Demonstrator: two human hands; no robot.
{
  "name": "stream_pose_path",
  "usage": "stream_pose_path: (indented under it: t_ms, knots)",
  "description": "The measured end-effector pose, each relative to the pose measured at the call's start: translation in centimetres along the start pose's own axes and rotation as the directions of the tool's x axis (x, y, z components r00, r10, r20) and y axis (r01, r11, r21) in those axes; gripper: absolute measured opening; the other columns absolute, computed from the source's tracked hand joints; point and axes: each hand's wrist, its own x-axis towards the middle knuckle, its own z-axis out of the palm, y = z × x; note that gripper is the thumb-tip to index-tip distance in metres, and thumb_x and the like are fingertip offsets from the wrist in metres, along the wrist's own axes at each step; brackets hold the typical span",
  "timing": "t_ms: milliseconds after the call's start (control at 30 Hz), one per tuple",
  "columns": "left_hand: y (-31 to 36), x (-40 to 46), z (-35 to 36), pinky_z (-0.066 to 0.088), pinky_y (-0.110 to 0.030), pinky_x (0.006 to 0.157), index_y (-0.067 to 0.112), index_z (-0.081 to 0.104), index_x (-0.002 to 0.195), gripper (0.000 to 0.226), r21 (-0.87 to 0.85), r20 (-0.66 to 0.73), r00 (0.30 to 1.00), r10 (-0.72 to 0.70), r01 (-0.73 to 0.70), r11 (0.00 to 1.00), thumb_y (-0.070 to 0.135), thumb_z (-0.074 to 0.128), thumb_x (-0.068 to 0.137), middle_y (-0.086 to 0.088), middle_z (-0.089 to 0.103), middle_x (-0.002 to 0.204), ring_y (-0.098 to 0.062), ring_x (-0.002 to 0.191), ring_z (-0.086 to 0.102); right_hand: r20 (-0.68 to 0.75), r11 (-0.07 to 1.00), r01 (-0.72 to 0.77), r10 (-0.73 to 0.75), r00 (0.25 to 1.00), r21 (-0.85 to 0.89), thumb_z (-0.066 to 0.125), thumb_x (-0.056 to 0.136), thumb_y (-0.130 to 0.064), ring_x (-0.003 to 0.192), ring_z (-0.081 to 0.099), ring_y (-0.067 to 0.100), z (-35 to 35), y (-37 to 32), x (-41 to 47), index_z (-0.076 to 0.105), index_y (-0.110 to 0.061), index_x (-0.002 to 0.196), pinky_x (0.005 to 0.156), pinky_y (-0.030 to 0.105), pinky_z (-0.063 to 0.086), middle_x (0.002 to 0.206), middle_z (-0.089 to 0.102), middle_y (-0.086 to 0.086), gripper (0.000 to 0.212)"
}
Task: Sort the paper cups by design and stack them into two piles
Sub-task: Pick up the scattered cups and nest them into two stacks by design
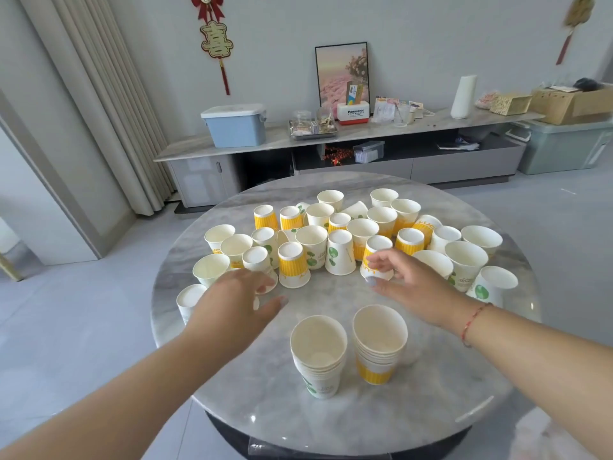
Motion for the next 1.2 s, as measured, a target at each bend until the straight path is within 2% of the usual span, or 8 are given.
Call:
stream_pose_path:
  t_ms: [200,433,633,767,867,1067,1133,1200]
  knots:
    - [-0.7,6.8,2.9,0.034,-0.033,0.096,0.02,0.049,0.128,0.059,0.166,0.022,0.999,0.041,-0.044,0.985,0.052,0.061,0.08,0.0,0.058,0.125,-0.023,0.121,0.041,-0.028,0.96,-0.001,-0.007,1.0,-0.28,0.068,0.079,-0.033,0.106,0.051,0.012,0.3,0.1,7.3,0.049,-0.018,0.124,0.085,0.026,0.04,0.125,0.055,-0.003,0.051]
    - [-1.2,13.6,7.1,0.032,-0.039,0.094,0.019,0.043,0.128,0.07,0.318,0.145,0.989,-0.041,-0.008,0.948,0.058,0.064,0.074,-0.001,0.056,0.125,-0.026,0.127,0.033,0.074,0.78,0.0,0.059,0.996,-0.625,0.064,0.079,-0.035,0.126,0.044,0.027,2.0,0.7,14.4,0.032,-0.015,0.14,0.097,0.035,0.041,0.142,0.04,0.009,0.072]
    - [-1.4,15.5,8.9,0.032,-0.038,0.096,0.016,0.048,0.122,0.06,0.423,0.188,0.981,-0.04,-0.044,0.905,0.053,0.063,0.078,-0.003,0.059,0.117,-0.028,0.122,0.036,0.146,0.671,0.015,0.14,0.979,-0.742,0.06,0.083,-0.034,0.112,0.054,0.032,3.6,1.9,17.0,0.038,-0.01,0.13,0.089,0.04,0.048,0.13,0.043,0.013,0.058]
    - [-1.1,15.4,9.2,0.034,-0.037,0.097,0.014,0.052,0.117,0.059,0.442,0.167,0.986,-0.016,-0.06,0.895,0.054,0.065,0.076,-0.006,0.055,0.118,-0.028,0.118,0.038,0.105,0.665,-0.016,0.142,0.984,-0.747,0.061,0.082,-0.029,0.086,0.055,0.032,4.2,1.7,16.8,0.044,-0.01,0.118,0.068,0.033,0.043,0.125,0.04,0.014,0.043]
    - [-0.6,14.9,9.6,0.036,-0.035,0.091,0.01,0.051,0.114,0.061,0.429,0.172,0.984,-0.041,-0.038,0.903,0.053,0.067,0.074,-0.009,0.056,0.118,-0.028,0.116,0.04,0.088,0.692,-0.066,0.185,0.979,-0.719,0.066,0.078,-0.032,0.095,0.058,0.036,4.8,1.6,15.9,0.042,-0.008,0.12,0.072,0.034,0.042,0.124,0.042,0.017,0.054]
    - [0.2,12.6,7.6,0.041,-0.033,0.073,0.01,0.043,0.108,0.06,0.147,0.087,0.99,-0.107,0.094,0.985,0.04,0.074,0.066,-0.006,0.057,0.105,-0.026,0.103,0.05,0.005,0.739,-0.092,0.127,0.992,-0.668,0.069,0.07,-0.034,0.08,0.055,0.029,3.0,-0.6,12.3,0.036,-0.012,0.1,0.054,0.03,0.036,0.099,0.053,0.01,0.05]
    - [0.3,11.5,5.3,0.043,-0.032,0.064,0.016,0.043,0.105,0.057,-0.106,0.036,0.979,-0.203,0.206,0.973,0.039,0.076,0.065,-0.001,0.058,0.096,-0.021,0.087,0.056,-0.108,0.806,-0.152,0.11,0.988,-0.572,0.07,0.068,-0.038,0.076,0.053,0.026,0.8,-1.8,10.4,0.038,-0.013,0.097,0.054,0.03,0.037,0.093,0.054,0.005,0.051]
    - [0.0,10.4,3.2,0.043,-0.031,0.06,0.022,0.045,0.102,0.053,-0.458,0.081,0.941,-0.328,0.327,0.826,0.038,0.078,0.064,0.004,0.059,0.092,-0.014,0.076,0.058,-0.222,0.913,-0.247,0.18,0.958,-0.325,0.073,0.067,-0.038,0.077,0.057,0.023,-1.4,-3.0,8.5,0.042,-0.014,0.098,0.058,0.032,0.042,0.086,0.053,0.0,0.05]
